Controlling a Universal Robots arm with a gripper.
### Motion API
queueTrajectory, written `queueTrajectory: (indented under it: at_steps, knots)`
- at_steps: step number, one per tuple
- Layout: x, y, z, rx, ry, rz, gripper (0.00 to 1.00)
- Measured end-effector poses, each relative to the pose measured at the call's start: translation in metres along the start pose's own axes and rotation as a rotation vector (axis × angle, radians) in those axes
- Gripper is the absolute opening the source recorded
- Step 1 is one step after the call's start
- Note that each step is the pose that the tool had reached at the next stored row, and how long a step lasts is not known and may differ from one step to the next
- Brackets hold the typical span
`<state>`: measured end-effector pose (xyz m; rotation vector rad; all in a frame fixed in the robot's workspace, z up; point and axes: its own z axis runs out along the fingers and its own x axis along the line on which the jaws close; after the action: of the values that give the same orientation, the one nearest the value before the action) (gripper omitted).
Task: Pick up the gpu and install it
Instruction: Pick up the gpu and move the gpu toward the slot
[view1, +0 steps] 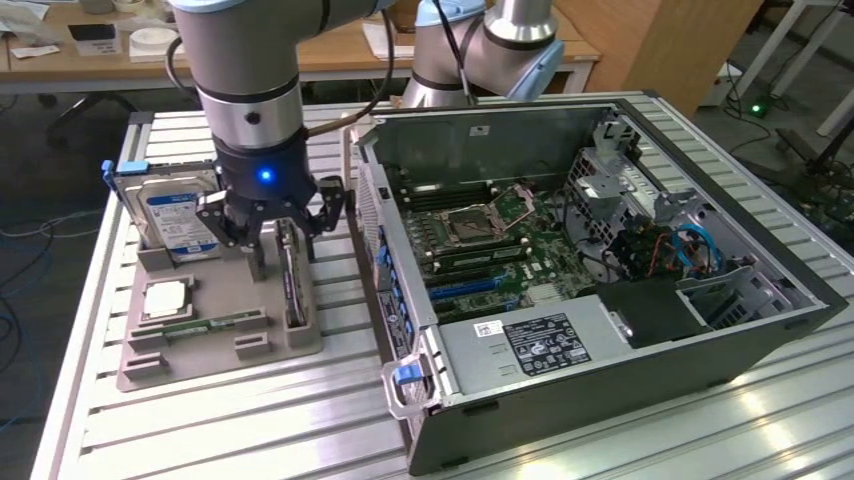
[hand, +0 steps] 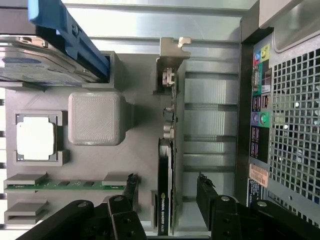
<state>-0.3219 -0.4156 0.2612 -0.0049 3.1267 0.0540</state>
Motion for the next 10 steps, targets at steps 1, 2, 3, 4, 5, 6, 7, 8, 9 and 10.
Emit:
queueTrajectory:
  at_steps: [1, 2, 3, 4, 5, 6, 7, 8, 9, 10]
  knots:
    - [0.0, 0.0, 0.0017, 0.0005, 0.0002, 0.001, 0.59]
    - [0.0, -0.0001, 0.0035, 0.0009, 0.0003, 0.002, 0.59]
    - [0.0, 0.0, 0.0054, 0.0012, 0.0005, 0.004, 0.59]
    - [0.0, 0.0, 0.0073, 0.0015, 0.0007, 0.005, 0.59]
    - [0.0, 0.0, 0.009, 0.0019, 0.0012, 0.007, 0.59]
    - [0.0, 0.0001, 0.0108, 0.0022, 0.0016, 0.008, 0.59]
    - [0.0, 0.0002, 0.0126, 0.0024, 0.0021, 0.01, 0.59]
    - [0.0, 0.0004, 0.0145, 0.0027, 0.0026, 0.012, 0.59]
    - [0.0, 0.0003, 0.0164, 0.0027, 0.0028, 0.012, 0.59]
    - [0.0, 0.0002, 0.0182, 0.0027, 0.003, 0.013, 0.59]
